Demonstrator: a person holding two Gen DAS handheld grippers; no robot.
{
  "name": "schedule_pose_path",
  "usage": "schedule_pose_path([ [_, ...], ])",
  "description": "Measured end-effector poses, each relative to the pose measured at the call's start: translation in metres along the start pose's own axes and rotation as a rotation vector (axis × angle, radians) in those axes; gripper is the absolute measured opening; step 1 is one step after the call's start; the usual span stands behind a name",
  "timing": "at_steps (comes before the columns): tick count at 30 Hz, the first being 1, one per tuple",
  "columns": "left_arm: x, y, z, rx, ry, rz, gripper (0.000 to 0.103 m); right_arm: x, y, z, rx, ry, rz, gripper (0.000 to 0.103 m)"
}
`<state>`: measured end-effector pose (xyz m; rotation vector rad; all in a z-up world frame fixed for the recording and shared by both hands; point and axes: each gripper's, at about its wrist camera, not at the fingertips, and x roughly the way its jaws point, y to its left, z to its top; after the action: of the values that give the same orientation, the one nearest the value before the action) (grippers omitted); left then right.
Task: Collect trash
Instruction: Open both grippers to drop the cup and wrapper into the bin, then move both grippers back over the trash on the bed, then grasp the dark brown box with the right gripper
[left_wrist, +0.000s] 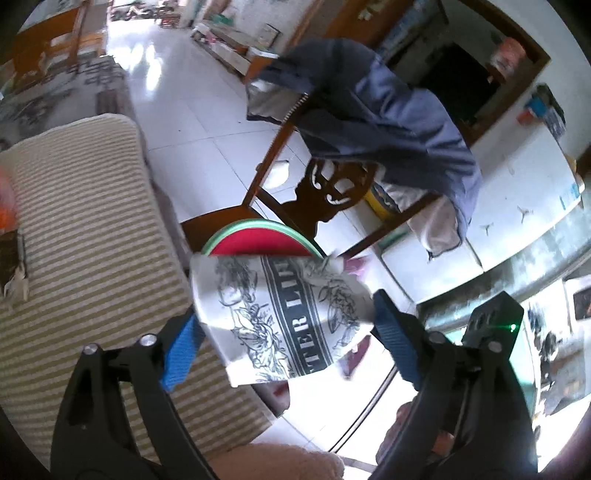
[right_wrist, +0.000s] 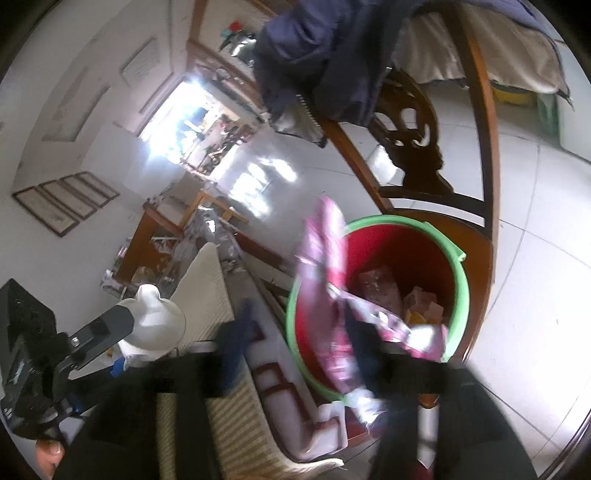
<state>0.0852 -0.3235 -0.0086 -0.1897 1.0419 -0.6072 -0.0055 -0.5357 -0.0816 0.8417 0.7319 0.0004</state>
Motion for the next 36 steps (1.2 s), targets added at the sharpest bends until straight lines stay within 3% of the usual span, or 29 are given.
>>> schedule_pose_path([
  [6,-0.005,0.021,-0.005,-0.047,-0.032,0.017,0.096,0.001,-0.001,0.001,0.01,0.003,-0.006,0.069],
  [11,-0.026,0.07,-0.017,-0.141,-0.059,0.073,0.096,0.005,0.019,-0.003,-0.048,0.027,0.008,0.07],
  [16,-0.074,0.148,-0.05,-0.238,-0.117,0.248,0.096,0.023,0.062,-0.008,-0.145,0.098,0.051,0.07],
  [21,-0.128,0.221,-0.091,-0.315,-0.168,0.444,0.096,0.06,0.149,-0.027,-0.351,0.252,0.092,0.076],
  [25,-0.156,0.262,-0.12,-0.368,-0.212,0.55,0.096,0.099,0.222,-0.056,-0.494,0.315,0.13,0.083],
  [28,-0.17,0.292,-0.134,-0.487,-0.244,0.529,0.096,0.153,0.268,-0.085,-0.616,0.409,0.099,0.083],
  [30,-0.175,0.302,-0.136,-0.537,-0.265,0.499,0.096,0.196,0.287,-0.107,-0.685,0.471,0.021,0.083],
  [32,-0.178,0.3,-0.134,-0.524,-0.28,0.494,0.096,0.23,0.295,-0.126,-0.719,0.505,-0.043,0.083],
  [36,-0.179,0.296,-0.132,-0.501,-0.287,0.466,0.096,0.26,0.291,-0.141,-0.71,0.519,-0.083,0.083],
])
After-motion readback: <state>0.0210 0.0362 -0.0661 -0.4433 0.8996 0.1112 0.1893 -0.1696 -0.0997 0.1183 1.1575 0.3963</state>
